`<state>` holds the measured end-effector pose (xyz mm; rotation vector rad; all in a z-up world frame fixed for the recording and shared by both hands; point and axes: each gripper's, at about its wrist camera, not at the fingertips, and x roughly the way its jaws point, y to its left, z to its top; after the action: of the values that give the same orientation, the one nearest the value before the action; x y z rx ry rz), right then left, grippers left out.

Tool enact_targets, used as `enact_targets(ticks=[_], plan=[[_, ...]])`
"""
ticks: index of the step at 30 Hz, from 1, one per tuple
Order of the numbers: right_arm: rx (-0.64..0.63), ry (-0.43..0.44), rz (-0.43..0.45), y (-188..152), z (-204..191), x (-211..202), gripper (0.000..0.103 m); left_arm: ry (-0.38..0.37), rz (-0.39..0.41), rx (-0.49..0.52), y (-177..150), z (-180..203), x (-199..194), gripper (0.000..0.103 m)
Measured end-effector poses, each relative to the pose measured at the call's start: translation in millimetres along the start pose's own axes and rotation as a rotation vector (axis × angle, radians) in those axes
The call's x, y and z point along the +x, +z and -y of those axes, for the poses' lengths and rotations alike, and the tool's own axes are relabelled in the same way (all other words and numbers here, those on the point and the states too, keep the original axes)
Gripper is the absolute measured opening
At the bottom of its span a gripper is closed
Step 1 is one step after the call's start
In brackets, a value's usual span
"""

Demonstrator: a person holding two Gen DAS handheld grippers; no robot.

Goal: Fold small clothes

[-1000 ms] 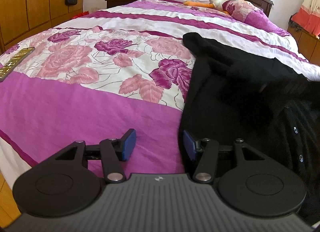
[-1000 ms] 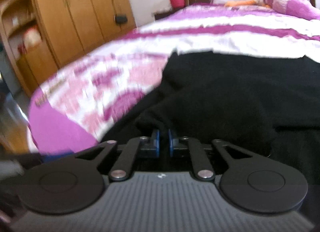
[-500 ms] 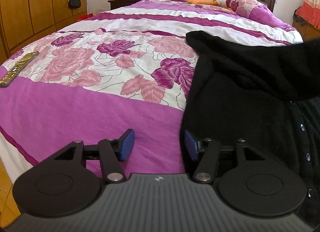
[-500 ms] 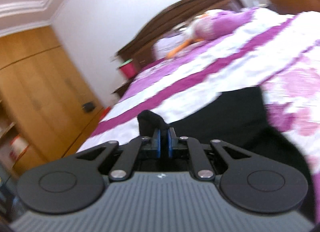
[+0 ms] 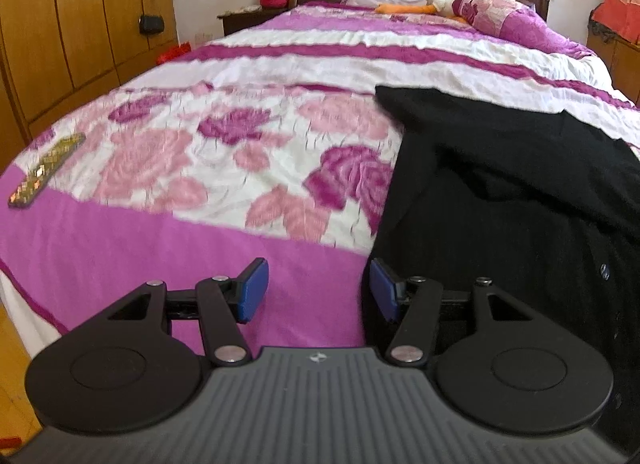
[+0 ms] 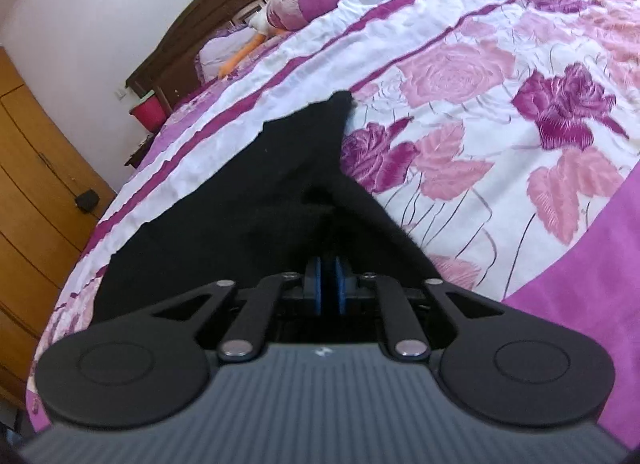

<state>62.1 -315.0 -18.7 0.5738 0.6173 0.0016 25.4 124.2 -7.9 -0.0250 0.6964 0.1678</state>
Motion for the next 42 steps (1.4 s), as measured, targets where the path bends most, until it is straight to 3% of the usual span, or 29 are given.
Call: enact_targets(ticks=[1, 2, 3, 5, 8, 13, 14, 15, 17, 19, 22, 24, 28, 35, 37, 39, 42], plan=[[-0.001, -0.003, 0.004, 1, -1, -3, 0.015, -0.001, 0.008, 0.008, 4, 2, -1, 0.062], [-0.003, -0.005, 0.01, 4, -2, -6, 0.027, -0.004, 0.017, 0.017, 9, 5, -1, 0.062], [-0.005, 0.001, 0.022, 6, -2, -9, 0.045, -0.007, 0.024, 0.025, 15, 8, 0, 0.062], [-0.017, 0.03, 0.059, 10, -3, -15, 0.061, -0.027, 0.042, 0.035, 27, 15, 2, 0.062], [-0.057, 0.054, 0.069, 18, -8, -11, 0.062, -0.074, 0.077, 0.043, 48, 29, 10, 0.062], [-0.146, -0.027, -0.028, 18, -20, 21, 0.056, -0.156, 0.11, -0.036, 79, 50, 34, 0.062], [-0.155, -0.015, -0.032, 18, -21, 24, 0.031, -0.164, 0.117, -0.044, 84, 56, 39, 0.062], [-0.167, -0.009, -0.038, 20, -24, 27, 0.013, -0.177, 0.126, -0.045, 88, 61, 45, 0.062], [-0.178, 0.013, -0.017, 25, -32, 25, 0.012, -0.205, 0.151, -0.049, 94, 72, 58, 0.062], [-0.23, 0.023, 0.079, 31, -42, 12, 0.012, -0.22, 0.176, -0.068, 95, 80, 74, 0.062], [-0.255, -0.002, 0.166, 35, -48, 5, 0.012, -0.191, 0.138, -0.097, 93, 91, 111, 0.062], [-0.295, -0.052, 0.162, 32, -45, 17, 0.012, -0.147, 0.107, -0.102, 88, 94, 136, 0.062], [-0.298, -0.087, 0.064, 22, -23, 51, 0.012, -0.145, 0.112, -0.122, 84, 91, 153, 0.063], [-0.253, -0.036, 0.069, 21, -12, 53, 0.014, -0.137, 0.106, -0.105, 85, 90, 153, 0.065], [-0.239, -0.025, 0.068, 22, -12, 43, 0.019, -0.145, 0.097, -0.094, 85, 87, 143, 0.065], [-0.226, -0.042, 0.067, 23, -12, 30, 0.031, -0.143, 0.096, -0.077, 83, 81, 127, 0.065], [-0.222, -0.032, 0.059, 21, -10, 6, 0.034, -0.116, 0.119, -0.039, 72, 72, 100, 0.065]])
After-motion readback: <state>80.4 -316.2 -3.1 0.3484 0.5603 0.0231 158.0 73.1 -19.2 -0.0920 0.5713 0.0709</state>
